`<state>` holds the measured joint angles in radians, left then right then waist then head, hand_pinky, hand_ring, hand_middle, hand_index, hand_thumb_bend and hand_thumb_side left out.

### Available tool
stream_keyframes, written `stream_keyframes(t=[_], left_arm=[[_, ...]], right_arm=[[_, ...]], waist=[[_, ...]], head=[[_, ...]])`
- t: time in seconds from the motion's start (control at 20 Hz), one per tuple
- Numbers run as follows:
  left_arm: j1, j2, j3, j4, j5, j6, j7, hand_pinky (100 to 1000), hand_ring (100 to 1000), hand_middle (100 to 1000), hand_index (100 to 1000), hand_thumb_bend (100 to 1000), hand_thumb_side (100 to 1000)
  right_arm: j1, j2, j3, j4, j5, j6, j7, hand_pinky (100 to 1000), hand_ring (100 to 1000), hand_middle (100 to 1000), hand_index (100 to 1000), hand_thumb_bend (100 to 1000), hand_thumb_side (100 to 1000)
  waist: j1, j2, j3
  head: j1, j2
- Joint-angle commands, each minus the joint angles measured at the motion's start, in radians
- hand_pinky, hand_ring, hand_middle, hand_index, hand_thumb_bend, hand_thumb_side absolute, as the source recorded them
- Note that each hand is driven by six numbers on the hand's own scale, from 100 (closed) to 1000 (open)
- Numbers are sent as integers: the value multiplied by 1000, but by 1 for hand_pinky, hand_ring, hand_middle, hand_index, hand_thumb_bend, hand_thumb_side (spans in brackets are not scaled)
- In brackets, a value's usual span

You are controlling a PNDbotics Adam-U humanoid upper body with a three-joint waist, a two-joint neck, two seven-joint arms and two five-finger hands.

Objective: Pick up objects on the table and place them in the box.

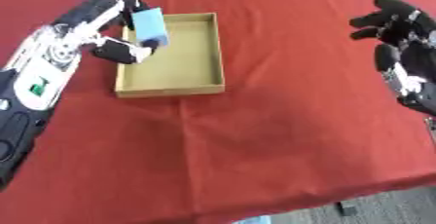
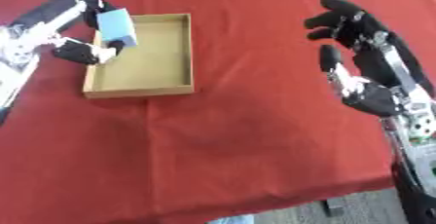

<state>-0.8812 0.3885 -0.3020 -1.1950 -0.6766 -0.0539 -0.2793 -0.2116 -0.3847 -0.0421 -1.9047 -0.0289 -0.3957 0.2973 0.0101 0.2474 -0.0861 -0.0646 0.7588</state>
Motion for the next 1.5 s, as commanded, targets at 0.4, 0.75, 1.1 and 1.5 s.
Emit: stream_keyframes(t=[0.4, 0.75, 1.1, 1.5], left_arm=[[-39, -40, 42, 119, -148, -66, 92, 731, 769, 729, 814, 503, 518], [8, -8, 54, -2, -35, -45, 93, 750, 800, 775, 822, 626, 722], [79, 63, 62, -235, 134, 0, 31, 747, 803, 778, 810, 564, 695], [226, 143, 98, -481, 282, 63, 6, 726, 786, 743, 784, 484, 693]], right_arm=[[-13, -13, 0, -5, -12, -4, 8, 736, 812, 705, 933, 100, 491], [-11, -12, -2, -4, -11, -2, 8, 736, 812, 705, 933, 100, 492], [-8, -14, -6, -3, -7, -1, 5, 736, 811, 695, 933, 100, 492], [-9, -15, -10, -3, -3, -1, 1, 736, 811, 699, 933, 100, 491]], waist=[[-5, -15, -8], [-3, -18, 6], [-2, -19, 23], [-3, -16, 44]], head=[[-1, -8], [-6, -5], [-11, -4], [-22, -7]])
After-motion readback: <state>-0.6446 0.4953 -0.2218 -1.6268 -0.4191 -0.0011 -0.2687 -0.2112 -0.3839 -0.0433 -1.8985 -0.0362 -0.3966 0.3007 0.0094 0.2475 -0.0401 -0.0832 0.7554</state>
